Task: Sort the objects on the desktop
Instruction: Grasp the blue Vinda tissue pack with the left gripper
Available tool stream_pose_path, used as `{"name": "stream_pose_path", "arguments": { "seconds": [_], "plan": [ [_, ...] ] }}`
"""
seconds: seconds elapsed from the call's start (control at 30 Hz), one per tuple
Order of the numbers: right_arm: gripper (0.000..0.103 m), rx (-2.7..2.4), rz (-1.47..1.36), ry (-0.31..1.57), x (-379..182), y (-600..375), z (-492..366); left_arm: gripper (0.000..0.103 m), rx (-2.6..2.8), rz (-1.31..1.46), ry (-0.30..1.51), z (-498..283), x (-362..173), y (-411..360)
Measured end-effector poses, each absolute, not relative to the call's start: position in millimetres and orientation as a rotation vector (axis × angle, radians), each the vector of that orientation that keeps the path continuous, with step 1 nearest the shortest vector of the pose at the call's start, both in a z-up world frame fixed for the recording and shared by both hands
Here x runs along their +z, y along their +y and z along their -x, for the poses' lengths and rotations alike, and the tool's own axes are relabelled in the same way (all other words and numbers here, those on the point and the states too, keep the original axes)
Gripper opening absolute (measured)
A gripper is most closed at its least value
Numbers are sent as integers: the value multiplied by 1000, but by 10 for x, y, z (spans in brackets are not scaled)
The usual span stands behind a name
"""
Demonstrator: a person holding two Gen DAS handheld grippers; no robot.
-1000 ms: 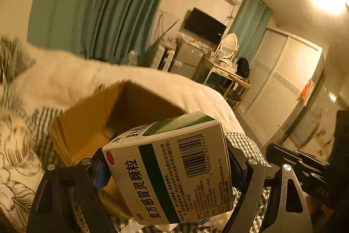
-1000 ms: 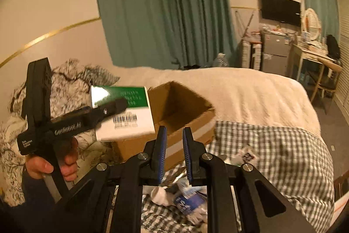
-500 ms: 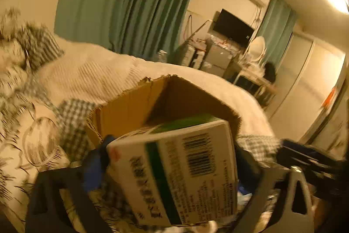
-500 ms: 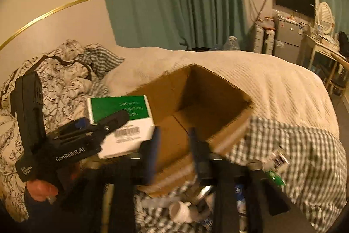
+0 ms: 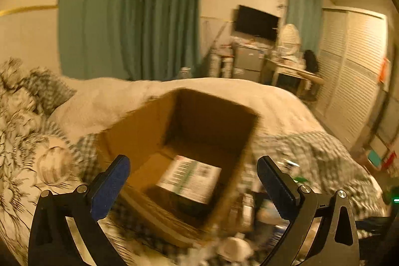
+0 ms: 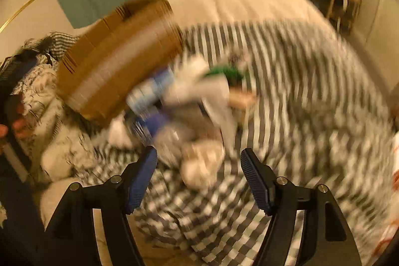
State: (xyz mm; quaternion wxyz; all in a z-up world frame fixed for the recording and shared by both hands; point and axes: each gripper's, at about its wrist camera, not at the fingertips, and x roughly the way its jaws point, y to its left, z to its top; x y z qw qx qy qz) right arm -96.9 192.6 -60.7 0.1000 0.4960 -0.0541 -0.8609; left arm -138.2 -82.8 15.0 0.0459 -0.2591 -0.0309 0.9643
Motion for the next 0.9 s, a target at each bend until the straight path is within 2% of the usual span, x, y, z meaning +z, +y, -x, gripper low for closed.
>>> {"name": "stream_pose_path", "arguments": {
  "seconds": [0.13, 0.2, 0.23, 0.27, 0.33, 0.5, 0.67, 0.73, 0.87, 0.9],
  "plan": [
    [69, -2485, -1521, -283, -1068, 2023, 1105, 103, 2722, 805, -49, 1188, 4, -297],
    [49, -2463, -1518, -304, -1163, 2015, 1192, 103, 2637, 855, -73, 1161, -183, -91],
    [24, -2463, -1525, -315, -1219, 2033, 1229, 103, 2623, 906, -75, 1178, -331, 27],
    [20, -2458, -1527, -320, -1227, 2033, 1227, 103, 2625, 937, -65, 1200, -427, 94],
    [18, -2465, -1486, -348, -1202, 2088, 1166, 103, 2629, 1012, -2, 1290, -667, 256],
    [16, -2524, -1370, -274, -987, 2221, 937, 103, 2627, 1105, 146, 1578, -1015, 442],
    [16, -2531, -1295, -335, -903, 2379, 821, 103, 2656, 1119, 103, 1852, -1086, 396],
    [16, -2532, -1276, -350, -891, 2422, 792, 100, 2665, 1139, 125, 1909, -1086, 420],
    [16, -2539, -1264, -359, -895, 2478, 750, 81, 2635, 1153, 153, 1901, -1103, 472],
    [16, -2546, -1270, -355, -903, 2492, 726, 69, 2616, 1156, 155, 1901, -1103, 492]
  ]
}}
